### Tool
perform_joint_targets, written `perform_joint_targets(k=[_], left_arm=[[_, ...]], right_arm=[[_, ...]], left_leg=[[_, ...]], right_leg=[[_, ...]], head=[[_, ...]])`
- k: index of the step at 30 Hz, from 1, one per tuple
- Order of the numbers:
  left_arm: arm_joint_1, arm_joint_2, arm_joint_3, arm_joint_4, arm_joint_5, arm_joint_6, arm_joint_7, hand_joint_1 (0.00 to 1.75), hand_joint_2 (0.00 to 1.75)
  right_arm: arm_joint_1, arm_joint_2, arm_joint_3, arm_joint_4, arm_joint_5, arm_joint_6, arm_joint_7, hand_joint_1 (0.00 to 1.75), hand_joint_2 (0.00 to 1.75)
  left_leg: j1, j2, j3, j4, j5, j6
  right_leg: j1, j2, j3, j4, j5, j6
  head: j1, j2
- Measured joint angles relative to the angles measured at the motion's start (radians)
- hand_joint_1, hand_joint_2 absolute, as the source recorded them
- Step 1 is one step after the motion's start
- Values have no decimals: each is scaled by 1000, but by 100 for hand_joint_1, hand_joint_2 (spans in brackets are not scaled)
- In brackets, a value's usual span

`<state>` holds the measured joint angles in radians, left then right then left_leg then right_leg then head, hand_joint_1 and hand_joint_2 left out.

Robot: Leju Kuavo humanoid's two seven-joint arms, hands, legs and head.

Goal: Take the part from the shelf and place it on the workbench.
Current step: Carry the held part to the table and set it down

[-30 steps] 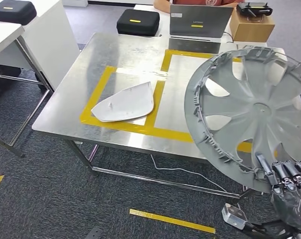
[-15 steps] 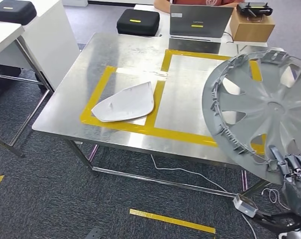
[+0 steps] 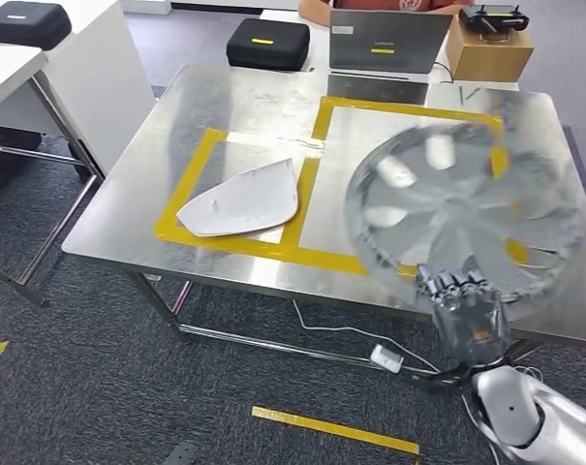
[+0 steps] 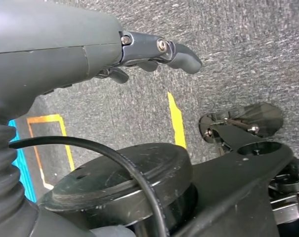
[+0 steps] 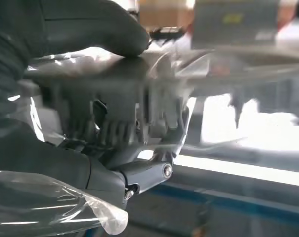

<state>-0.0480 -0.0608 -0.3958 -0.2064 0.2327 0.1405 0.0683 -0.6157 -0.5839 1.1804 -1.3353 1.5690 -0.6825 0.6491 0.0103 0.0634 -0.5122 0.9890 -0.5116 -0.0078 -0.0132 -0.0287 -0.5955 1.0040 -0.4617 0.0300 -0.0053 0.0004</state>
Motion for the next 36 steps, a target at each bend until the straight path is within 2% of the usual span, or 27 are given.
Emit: perform_joint_targets(k=[2, 5, 15, 29, 36], left_arm=[[0, 1, -1, 0, 0, 0, 0, 0, 175], [0, 2, -3, 0, 0, 0, -1, 0, 175], [0, 5, -5, 0, 0, 0, -3, 0, 175], [1, 6, -5, 0, 6, 3, -7, 0, 175], [2, 6, -5, 0, 8, 9, -9, 0, 175]], right_arm=[[-5, -3, 73, 34, -2, -1, 0, 175, 175], [-17, -4, 114, 70, -3, -1, -1, 175, 175], [-49, -4, 165, 120, -3, -2, -1, 175, 175], [-65, -3, 167, 141, -3, -3, -1, 175, 175], [-66, -10, 93, 96, -4, 20, -1, 175, 175]], left_leg=[[0, -3, -3, 0, 0, 0], [-1, -7, -6, 0, 1, -1], [-1, -7, -7, 2, 0, 0], [-1, -7, -6, 2, 0, 0], [-1, -7, -6, 2, 0, 0]], right_leg=[[0, -3, -1, 0, 0, 0], [0, -8, -3, 0, 0, 0], [0, -6, -3, 0, 0, 0], [0, -7, -3, 0, 0, 0], [0, -7, -3, 0, 0, 0]], head=[[1, 0], [1, 0], [1, 0], [1, 0], [1, 0]])
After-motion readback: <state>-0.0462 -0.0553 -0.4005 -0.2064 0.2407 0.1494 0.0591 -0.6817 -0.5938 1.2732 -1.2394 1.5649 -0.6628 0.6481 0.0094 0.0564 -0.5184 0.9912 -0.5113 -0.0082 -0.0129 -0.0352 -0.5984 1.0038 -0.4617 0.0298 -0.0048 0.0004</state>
